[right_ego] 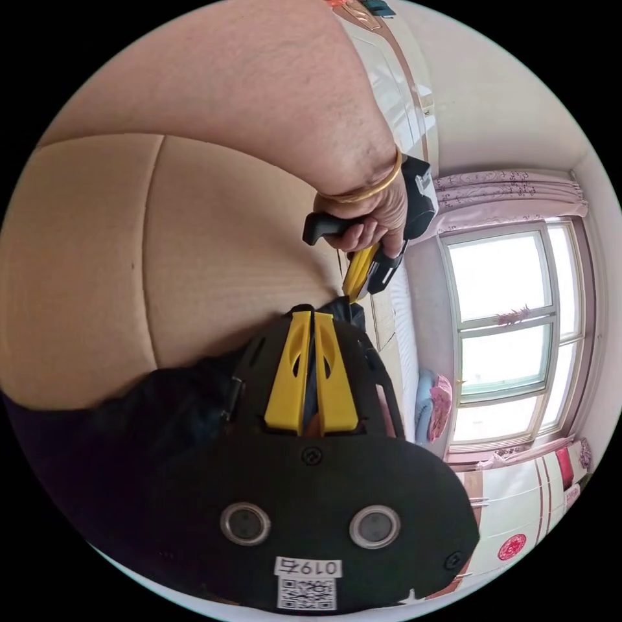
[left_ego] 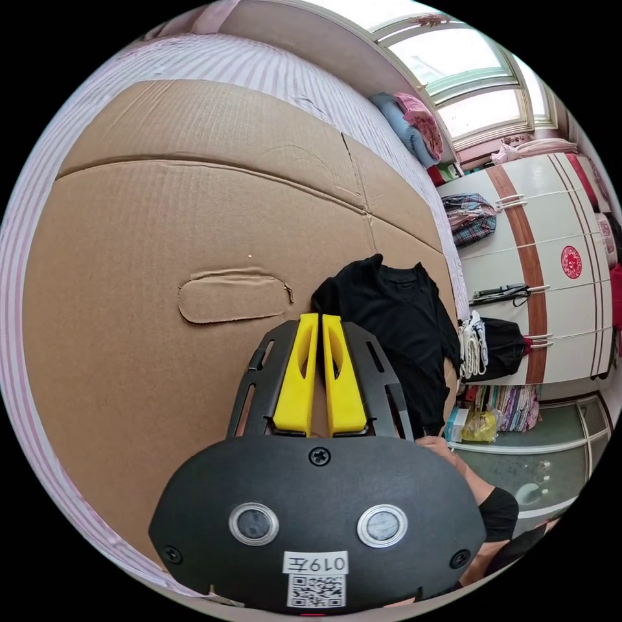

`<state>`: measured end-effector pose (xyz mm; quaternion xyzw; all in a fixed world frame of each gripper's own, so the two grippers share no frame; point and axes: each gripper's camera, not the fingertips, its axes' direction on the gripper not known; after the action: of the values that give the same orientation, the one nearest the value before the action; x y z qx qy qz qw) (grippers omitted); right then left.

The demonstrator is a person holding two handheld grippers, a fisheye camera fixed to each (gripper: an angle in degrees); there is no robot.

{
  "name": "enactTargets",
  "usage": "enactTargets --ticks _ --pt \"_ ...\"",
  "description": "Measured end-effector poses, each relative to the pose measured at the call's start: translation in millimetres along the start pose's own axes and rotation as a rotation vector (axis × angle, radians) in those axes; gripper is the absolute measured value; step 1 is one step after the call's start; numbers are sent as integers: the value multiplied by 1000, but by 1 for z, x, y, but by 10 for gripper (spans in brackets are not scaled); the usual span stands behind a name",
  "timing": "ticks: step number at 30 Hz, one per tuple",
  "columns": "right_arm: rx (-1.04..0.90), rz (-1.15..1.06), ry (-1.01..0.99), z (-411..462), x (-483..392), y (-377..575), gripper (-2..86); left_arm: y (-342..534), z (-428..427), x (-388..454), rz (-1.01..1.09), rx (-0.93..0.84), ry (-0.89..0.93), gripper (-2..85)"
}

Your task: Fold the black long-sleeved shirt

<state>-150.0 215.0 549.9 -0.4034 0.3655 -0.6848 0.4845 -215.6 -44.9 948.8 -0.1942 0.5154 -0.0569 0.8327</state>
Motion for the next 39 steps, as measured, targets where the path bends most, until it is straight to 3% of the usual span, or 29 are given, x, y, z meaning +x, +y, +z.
enactTargets --ticks 10,18,39 --pt "93 -31 -7 -3 -40 -16 -10 -3 5 0 16 16 -109 10" --pt "46 -93 97 8 -73 -32 -10 1 15 -9 36 47 -65 11" --pt "87 -17 56 30 -74 -33 -8 9 18 -25 -10 73 -21 9"
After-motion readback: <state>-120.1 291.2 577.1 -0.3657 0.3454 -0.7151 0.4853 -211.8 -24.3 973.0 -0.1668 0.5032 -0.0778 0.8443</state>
